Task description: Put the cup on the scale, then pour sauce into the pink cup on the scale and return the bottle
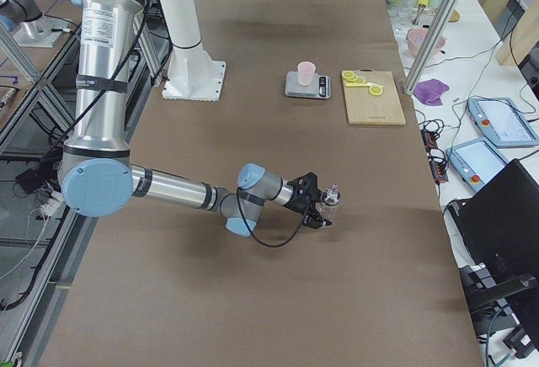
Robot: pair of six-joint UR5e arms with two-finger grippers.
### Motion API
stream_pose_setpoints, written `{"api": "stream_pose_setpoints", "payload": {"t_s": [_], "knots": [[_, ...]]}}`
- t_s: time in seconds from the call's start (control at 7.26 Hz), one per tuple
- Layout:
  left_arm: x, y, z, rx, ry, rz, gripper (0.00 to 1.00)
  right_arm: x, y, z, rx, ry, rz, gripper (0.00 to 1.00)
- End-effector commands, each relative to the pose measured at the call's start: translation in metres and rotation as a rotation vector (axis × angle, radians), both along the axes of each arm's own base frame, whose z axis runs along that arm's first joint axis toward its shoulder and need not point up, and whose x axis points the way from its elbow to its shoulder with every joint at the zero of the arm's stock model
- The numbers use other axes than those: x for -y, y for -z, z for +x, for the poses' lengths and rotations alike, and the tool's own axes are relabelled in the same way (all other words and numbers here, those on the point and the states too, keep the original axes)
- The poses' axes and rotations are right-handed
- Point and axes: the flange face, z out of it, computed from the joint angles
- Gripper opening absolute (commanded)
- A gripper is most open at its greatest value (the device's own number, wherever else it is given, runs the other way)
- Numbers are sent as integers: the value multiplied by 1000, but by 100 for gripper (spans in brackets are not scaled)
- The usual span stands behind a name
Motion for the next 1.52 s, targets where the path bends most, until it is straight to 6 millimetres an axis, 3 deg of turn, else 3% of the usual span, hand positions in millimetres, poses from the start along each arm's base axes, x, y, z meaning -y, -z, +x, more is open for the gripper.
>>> {"api": "stream_pose_setpoints", "payload": {"t_s": [0.0,1.38], "knots": [[1,1,0,0,0,2,98,-2,-5,-2,-13,-14,2,0],[2,2,0,-2,-1,7,98,-7,-7,-19,1,-5,-4,0]]}}
